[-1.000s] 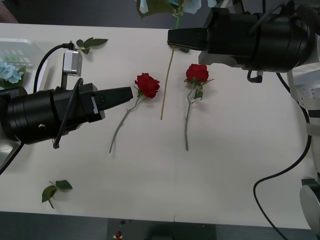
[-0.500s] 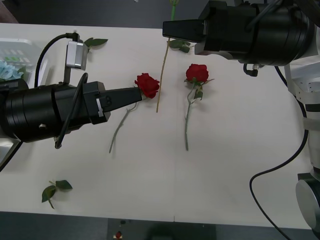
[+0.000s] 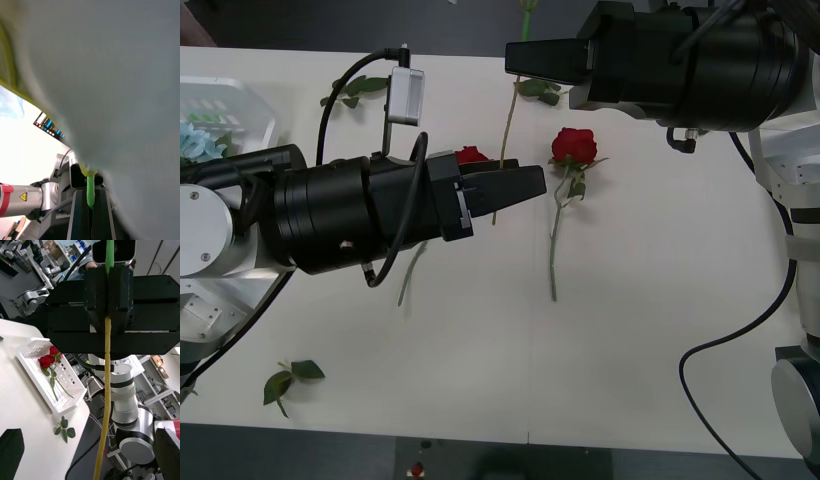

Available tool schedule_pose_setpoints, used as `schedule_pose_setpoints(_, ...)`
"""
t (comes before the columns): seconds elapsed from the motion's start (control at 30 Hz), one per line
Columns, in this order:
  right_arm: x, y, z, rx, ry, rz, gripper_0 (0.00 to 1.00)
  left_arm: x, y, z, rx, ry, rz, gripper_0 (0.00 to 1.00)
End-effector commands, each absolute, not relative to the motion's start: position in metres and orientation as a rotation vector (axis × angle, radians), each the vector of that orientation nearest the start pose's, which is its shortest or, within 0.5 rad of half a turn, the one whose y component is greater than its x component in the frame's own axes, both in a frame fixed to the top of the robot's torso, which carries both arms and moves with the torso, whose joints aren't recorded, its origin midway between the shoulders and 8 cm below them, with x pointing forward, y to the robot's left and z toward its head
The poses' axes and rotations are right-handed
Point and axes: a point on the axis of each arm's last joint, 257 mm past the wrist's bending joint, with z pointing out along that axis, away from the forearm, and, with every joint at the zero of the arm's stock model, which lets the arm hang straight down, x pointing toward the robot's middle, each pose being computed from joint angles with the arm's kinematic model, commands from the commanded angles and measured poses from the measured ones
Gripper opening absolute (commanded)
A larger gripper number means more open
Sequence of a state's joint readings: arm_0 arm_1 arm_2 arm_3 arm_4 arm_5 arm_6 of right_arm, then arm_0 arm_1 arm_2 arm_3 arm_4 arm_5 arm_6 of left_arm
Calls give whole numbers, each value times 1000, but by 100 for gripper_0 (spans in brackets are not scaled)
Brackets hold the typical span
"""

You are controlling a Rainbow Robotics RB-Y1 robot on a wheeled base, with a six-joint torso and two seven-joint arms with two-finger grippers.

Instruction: Put the red flowers into the right box and the blue flowers into the left box

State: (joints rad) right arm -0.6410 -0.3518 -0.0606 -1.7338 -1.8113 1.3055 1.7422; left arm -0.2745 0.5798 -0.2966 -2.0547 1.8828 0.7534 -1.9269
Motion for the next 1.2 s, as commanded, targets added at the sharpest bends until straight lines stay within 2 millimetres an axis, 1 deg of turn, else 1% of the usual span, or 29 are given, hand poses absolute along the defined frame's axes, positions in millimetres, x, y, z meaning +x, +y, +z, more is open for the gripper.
schedule_pose_setpoints(0.03,397,10,79,-848,1519,1598,0,355,-34,-7,655,1544,-1515,100)
schedule_pose_setpoints(0.1,397,10,79,-848,1519,1598,0,355,-36,-8,661,1544,-1509,68)
schedule_pose_setpoints(0.13,397,10,79,-848,1519,1598,0,355,-37,-8,659,1543,-1510,31)
schedule_pose_setpoints(0.17,397,10,79,-848,1519,1598,0,355,-37,-7,659,1542,-1514,6)
schedule_pose_setpoints(0.2,397,10,79,-848,1519,1598,0,354,-38,-7,657,1542,-1518,0)
schedule_pose_setpoints(0.77,397,10,79,-848,1519,1598,0,354,-38,-4,650,1537,-1529,0)
schedule_pose_setpoints(0.8,397,10,79,-848,1519,1598,3,355,-37,-5,646,1538,-1527,0)
schedule_pose_setpoints(0.83,397,10,79,-848,1519,1598,17,355,-37,-4,644,1536,-1528,0)
schedule_pose_setpoints(0.87,397,10,79,-848,1519,1598,35,356,-36,-3,641,1536,-1527,0)
schedule_pose_setpoints(0.9,397,10,79,-848,1519,1598,58,356,-36,-4,639,1535,-1526,0)
schedule_pose_setpoints(0.93,397,10,79,-848,1519,1598,87,357,-35,-4,639,1538,-1522,0)
schedule_pose_setpoints(0.97,397,10,79,-848,1519,1598,100,358,-34,-4,634,1539,-1522,0)
schedule_pose_setpoints(1.13,397,10,79,-848,1519,1598,100,362,-27,-3,613,1545,-1520,0)
schedule_pose_setpoints(1.2,397,10,79,-848,1519,1598,100,368,-14,0,594,1551,-1506,0)
